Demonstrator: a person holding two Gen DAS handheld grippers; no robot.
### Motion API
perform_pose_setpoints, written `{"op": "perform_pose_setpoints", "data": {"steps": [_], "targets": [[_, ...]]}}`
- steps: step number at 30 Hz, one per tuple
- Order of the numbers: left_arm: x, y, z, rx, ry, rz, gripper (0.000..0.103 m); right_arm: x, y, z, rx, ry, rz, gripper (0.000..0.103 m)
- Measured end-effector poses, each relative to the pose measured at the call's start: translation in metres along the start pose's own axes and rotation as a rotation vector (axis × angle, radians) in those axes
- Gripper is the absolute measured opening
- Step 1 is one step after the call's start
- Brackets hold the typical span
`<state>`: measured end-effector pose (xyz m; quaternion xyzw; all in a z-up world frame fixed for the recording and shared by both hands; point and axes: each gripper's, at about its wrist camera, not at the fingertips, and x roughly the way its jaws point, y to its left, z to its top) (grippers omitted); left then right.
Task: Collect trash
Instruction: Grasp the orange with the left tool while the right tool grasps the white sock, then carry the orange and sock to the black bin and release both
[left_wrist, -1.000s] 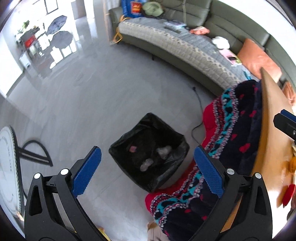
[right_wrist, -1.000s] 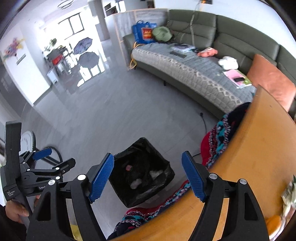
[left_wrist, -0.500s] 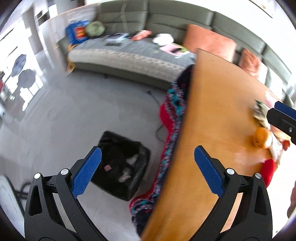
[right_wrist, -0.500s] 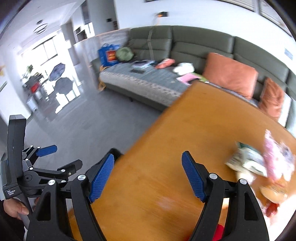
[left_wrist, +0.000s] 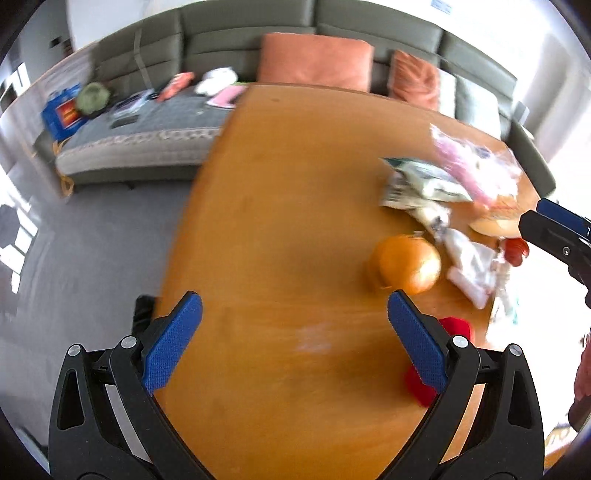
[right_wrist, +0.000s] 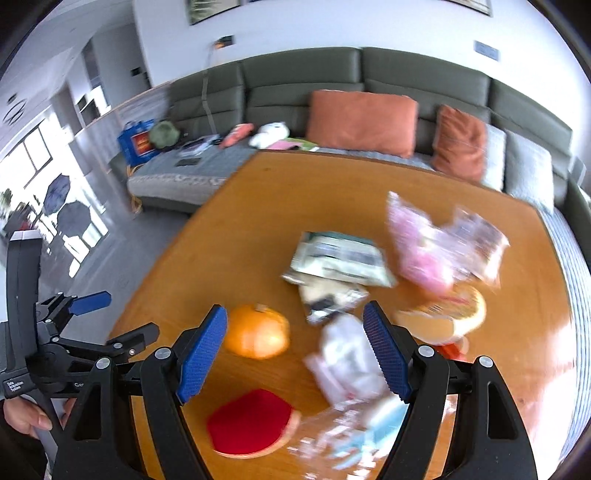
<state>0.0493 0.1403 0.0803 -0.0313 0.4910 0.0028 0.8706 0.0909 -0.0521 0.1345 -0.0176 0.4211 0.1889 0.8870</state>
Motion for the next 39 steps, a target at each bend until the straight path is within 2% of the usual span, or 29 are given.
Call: {"op": "perform_pose_setpoints", "data": {"steps": [7,13,15,22,32,34,35,37,38,39], "targets": [[0.031,-0.056,0.017,0.08,0.044,-0.05,0.097,-0.003,-0.053,-0.007,0.067,0.008,-0.019,0.077],[0.059,-0.085,0.023,0.145,0.074,-0.068,0.095,0.003,-0.068,-0.007,0.085,0.027,-0.003,0.077],[0.069,-0.085,0.023,0.142,0.097,-0.075,0.066,0.007,-0.068,-0.007,0.087,0.038,0.013,0.077],[0.067,-0.075,0.017,0.121,0.081,-0.12,0.062,0.038,-0.049,-0.01,0.032,0.111,0.074,0.077],[0.051,-0.044,0.002,0.032,0.075,-0.156,0.056,0.109,-0.032,-0.023,-0.051,0.299,-0.038,0.077],[0.05,-0.039,0.0,0.023,0.069,-0.15,0.056,0.111,-0.031,-0.027,-0.063,0.308,-0.044,0.071],[0.05,-0.039,-0.001,0.021,0.065,-0.152,0.056,0.11,-0.029,-0.028,-0.076,0.299,-0.055,0.064],[0.05,-0.041,-0.003,0.024,0.055,-0.145,0.056,0.107,-0.028,-0.028,-0.089,0.289,-0.043,0.043],[0.05,-0.042,-0.003,0.027,0.052,-0.142,0.056,0.105,-0.029,-0.027,-0.084,0.293,-0.025,0.025],[0.051,-0.043,-0.003,0.031,0.047,-0.138,0.056,0.104,-0.03,-0.026,-0.079,0.296,-0.02,0.023]]}}
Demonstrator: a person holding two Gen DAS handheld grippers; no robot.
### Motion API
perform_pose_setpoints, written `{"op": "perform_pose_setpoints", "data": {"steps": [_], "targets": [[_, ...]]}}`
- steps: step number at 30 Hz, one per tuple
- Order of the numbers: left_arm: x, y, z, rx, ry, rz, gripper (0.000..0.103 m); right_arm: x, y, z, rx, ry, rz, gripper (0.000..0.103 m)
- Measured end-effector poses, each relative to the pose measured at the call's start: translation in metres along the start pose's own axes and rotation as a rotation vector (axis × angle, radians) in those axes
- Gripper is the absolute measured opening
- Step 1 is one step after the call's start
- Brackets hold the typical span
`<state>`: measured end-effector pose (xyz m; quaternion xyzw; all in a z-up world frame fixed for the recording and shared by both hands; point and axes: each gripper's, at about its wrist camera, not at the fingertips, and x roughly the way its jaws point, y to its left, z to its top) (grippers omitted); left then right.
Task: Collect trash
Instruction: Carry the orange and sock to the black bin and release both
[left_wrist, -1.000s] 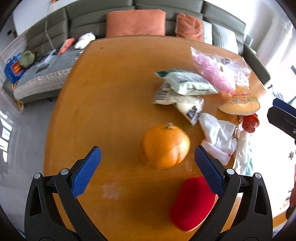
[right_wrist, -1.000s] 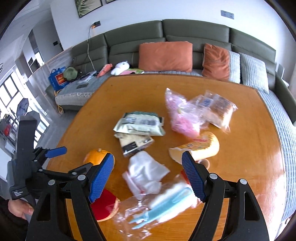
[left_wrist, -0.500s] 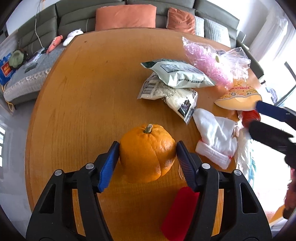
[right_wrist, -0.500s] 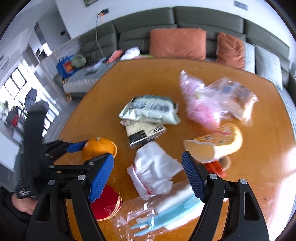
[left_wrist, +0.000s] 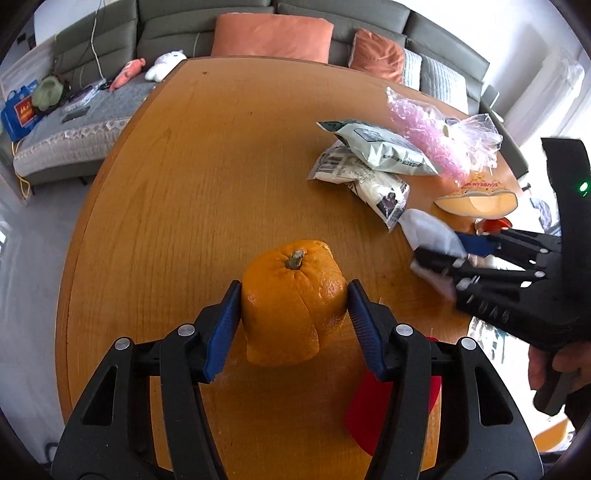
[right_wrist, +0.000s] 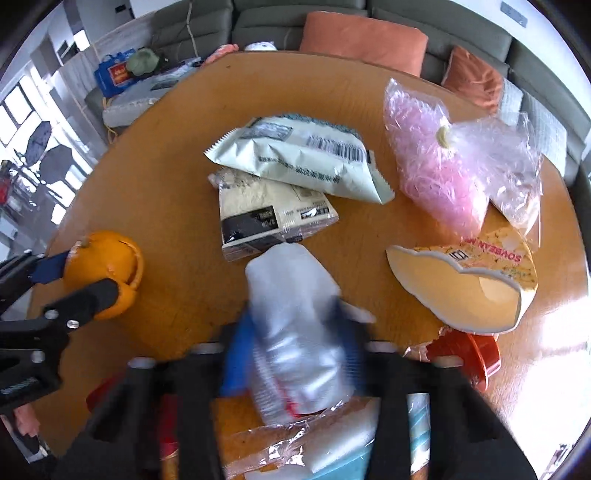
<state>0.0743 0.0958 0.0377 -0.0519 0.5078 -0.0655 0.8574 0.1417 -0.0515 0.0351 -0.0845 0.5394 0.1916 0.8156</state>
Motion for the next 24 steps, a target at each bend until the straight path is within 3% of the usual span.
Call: {"op": "perform_pose_setpoints", "data": {"steps": [7,15,24], "targets": [[-0.006,0.01,-0.002,-0.049,-0.016,-0.032,0.054,-0.035,0.001,-0.002,0.02,-0.081,0.042,0.021],[-0.043,0.023,-0.009,-0.063,-0.079,-0.03,0.053,-0.076,0.02,0.002,0.002,-0.169,0.082,0.021],[-0.087,0.08,-0.028,-0.141,-0.135,0.03,0.053,-0.069,0.11,0.025,-0.102,-0.172,0.166,0.021]]}}
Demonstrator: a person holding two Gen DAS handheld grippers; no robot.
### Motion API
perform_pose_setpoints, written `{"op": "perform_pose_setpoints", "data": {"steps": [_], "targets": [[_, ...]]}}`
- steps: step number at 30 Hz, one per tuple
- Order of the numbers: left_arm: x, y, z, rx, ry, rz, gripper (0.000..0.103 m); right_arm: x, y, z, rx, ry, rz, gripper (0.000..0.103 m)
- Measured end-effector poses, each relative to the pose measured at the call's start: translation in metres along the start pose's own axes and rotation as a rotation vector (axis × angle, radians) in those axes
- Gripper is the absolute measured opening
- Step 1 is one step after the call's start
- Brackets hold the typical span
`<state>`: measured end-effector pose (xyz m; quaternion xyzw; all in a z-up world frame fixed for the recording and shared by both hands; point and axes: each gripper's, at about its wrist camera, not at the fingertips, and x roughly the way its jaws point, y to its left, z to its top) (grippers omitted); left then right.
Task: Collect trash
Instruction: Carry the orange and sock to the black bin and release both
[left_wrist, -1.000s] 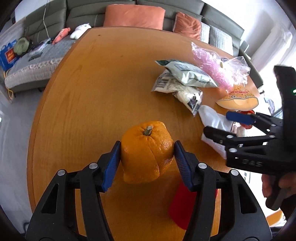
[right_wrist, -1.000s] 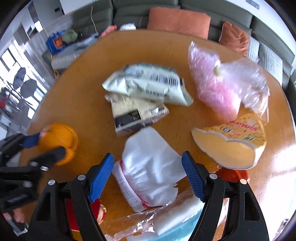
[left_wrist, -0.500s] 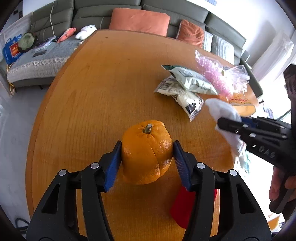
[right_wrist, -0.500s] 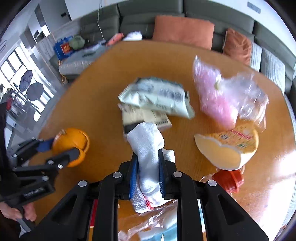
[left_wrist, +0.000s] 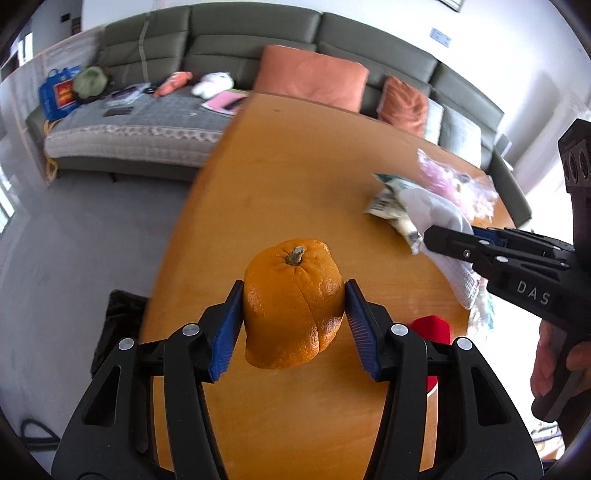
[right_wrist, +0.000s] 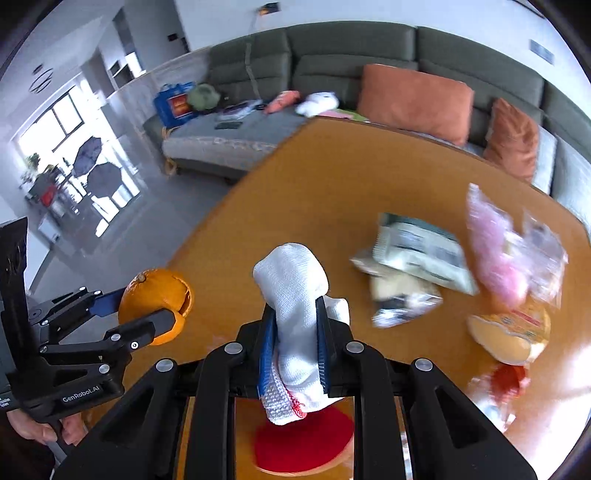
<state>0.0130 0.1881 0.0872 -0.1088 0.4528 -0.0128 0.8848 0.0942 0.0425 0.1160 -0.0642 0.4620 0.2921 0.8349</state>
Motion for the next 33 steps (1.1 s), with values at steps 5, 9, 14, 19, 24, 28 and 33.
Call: {"op": "perform_pose_setpoints", "data": {"steps": [5,9,14,19,24,28,33], "targets": [[-0.017,0.044,-0.009,-0.059,-0.014,0.052,0.053,0.02,0.049,0.012,-0.06,0.018,0.054,0.021],[-0.033,0.088,-0.024,-0.132,-0.024,0.106,0.053,0.033,0.086,0.02,-0.101,0.031,0.098,0.021],[-0.048,0.144,-0.043,-0.227,-0.024,0.171,0.053,0.053,0.138,0.027,-0.162,0.054,0.161,0.021],[-0.056,0.195,-0.063,-0.32,-0.007,0.229,0.053,0.075,0.184,0.036,-0.22,0.087,0.21,0.021],[-0.059,0.237,-0.075,-0.403,0.016,0.283,0.058,0.093,0.222,0.042,-0.265,0.116,0.271,0.026],[-0.069,0.263,-0.078,-0.475,0.001,0.381,0.097,0.107,0.253,0.05,-0.292,0.125,0.285,0.059],[-0.08,0.281,-0.075,-0.489,-0.02,0.432,0.097,0.112,0.267,0.054,-0.295,0.125,0.3,0.059]]}}
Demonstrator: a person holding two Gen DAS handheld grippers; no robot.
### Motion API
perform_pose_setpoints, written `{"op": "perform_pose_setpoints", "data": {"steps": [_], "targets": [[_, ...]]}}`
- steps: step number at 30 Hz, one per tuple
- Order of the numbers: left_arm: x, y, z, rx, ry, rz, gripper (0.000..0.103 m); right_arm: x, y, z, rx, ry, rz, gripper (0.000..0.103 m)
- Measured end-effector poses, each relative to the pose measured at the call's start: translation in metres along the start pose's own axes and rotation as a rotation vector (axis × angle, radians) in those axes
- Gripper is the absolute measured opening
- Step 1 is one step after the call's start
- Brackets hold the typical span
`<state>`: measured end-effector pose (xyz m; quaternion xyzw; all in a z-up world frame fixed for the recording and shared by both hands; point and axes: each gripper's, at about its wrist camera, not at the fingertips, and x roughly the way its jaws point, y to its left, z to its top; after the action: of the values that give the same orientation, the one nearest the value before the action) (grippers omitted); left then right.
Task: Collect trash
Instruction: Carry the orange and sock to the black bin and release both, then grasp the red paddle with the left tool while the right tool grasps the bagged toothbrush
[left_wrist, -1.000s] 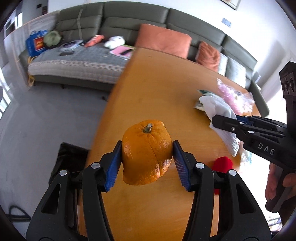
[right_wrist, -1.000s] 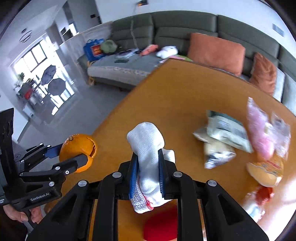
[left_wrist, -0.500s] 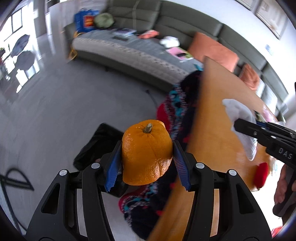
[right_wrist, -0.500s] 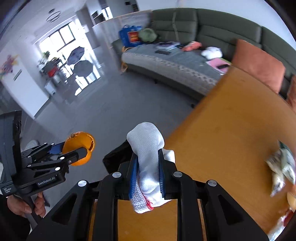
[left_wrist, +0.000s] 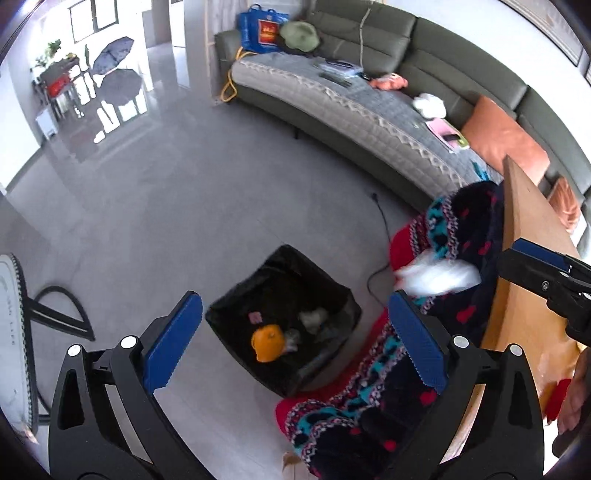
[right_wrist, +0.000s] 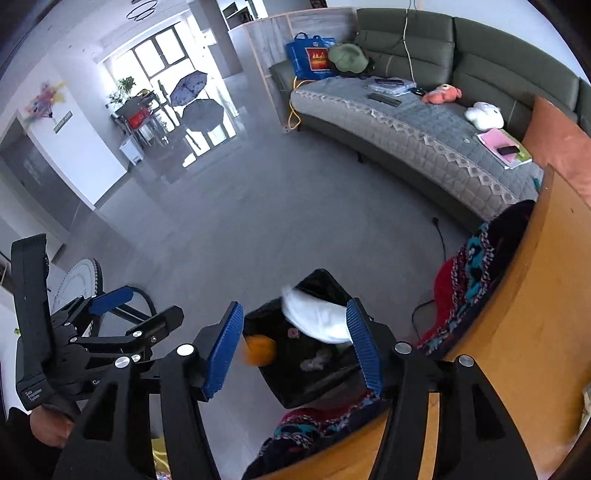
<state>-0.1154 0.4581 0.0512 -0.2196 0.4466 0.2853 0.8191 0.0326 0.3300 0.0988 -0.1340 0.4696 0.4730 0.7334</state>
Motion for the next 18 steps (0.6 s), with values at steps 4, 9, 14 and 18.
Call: {"op": "perform_pose_setpoints", "data": {"steps": [4,9,14,18], "targets": [[0.0,0.005,0.002,-0.008,-0.006,0.006,0.097,0.002,-0.001,0.0,-0.002,0.005,-0.003,0.059],[0.001,0.005,0.002,-0.018,0.002,-0.005,0.097,-0.003,-0.006,0.001,-0.001,-0.006,-0.008,0.059],[-0.006,-0.002,0.001,-0.003,-0.006,-0.01,0.097,-0.011,-0.008,0.0,0.006,-0.022,-0.011,0.059],[-0.016,-0.014,0.002,0.024,-0.024,-0.024,0.097,-0.025,-0.012,-0.004,0.01,-0.046,-0.022,0.059]]}}
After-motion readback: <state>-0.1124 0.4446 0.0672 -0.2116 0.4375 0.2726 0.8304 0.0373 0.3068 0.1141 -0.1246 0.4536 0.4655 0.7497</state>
